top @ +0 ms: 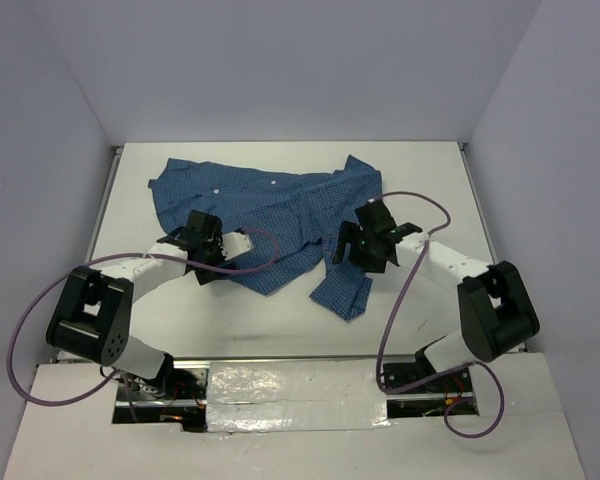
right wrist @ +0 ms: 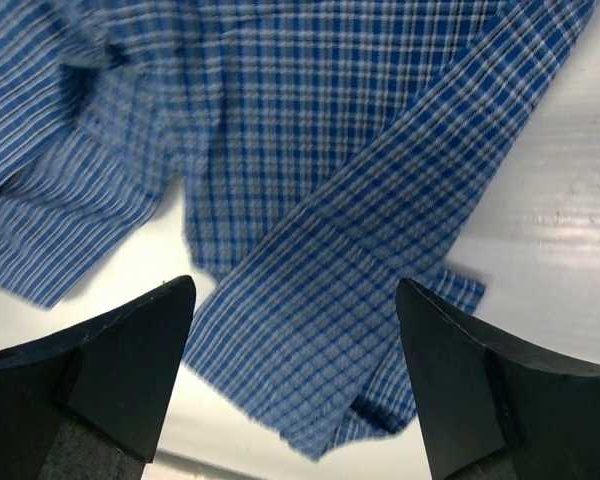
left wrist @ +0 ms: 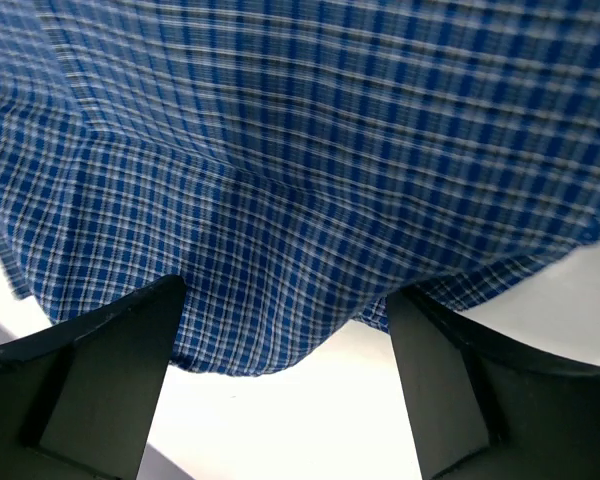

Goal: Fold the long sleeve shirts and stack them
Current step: Flatten the shirt out

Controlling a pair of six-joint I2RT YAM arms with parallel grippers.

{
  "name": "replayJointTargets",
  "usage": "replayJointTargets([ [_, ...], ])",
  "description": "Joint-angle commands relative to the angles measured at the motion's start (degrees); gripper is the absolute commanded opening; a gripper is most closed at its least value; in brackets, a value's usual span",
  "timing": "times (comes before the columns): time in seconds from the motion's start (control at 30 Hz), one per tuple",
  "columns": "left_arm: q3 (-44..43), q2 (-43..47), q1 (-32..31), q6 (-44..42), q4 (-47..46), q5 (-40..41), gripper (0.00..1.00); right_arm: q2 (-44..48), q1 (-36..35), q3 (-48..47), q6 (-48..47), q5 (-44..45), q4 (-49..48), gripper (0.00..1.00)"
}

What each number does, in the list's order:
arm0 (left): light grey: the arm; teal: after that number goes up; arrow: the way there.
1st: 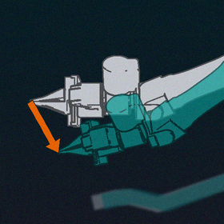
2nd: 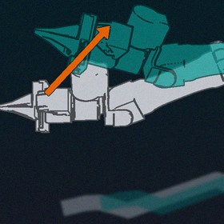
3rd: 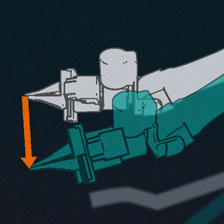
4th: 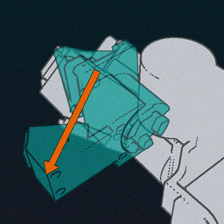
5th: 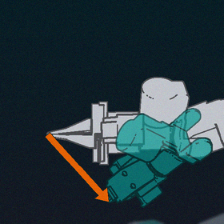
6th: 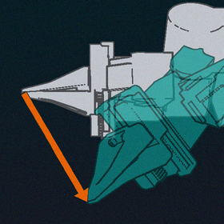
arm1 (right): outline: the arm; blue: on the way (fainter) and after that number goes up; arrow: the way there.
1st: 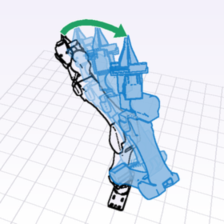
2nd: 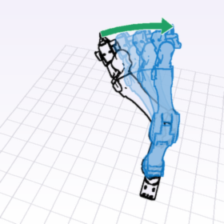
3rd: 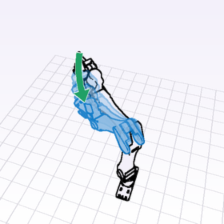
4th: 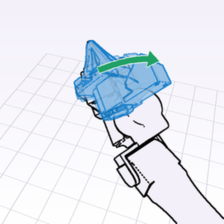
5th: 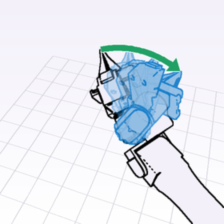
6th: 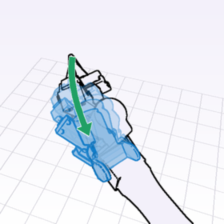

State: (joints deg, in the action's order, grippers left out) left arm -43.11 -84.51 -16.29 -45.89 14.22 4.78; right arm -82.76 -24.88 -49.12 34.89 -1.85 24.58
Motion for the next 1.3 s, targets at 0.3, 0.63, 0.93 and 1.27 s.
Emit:
replayJointTargets([
  [0.3, -1.2, 6.4, 0.0, -3.6, 13.0, -11.0, 0.97, -9.8, 0.5, -4.7, 1.4, 4.1, -4.4, 0.65],
  [0.63, 2.6, 1.6, -0.5, -3.4, 10.7, -1.7, 0.99, -6.1, 0.5, -4.1, -2.0, 4.1, -2.3, 0.00],
  [0.93, 3.9, -6.5, -0.9, 2.8, -2.9, 1.7, 0.73, -0.2, 1.3, -3.0, -6.6, -1.5, -5.0, 0.00],
  [1.27, -23.4, -12.3, 9.2, 11.0, -0.2, 0.1, 0.00, -7.3, 16.0, -27.9, -13.5, -18.5, -2.5, 0.00],
])
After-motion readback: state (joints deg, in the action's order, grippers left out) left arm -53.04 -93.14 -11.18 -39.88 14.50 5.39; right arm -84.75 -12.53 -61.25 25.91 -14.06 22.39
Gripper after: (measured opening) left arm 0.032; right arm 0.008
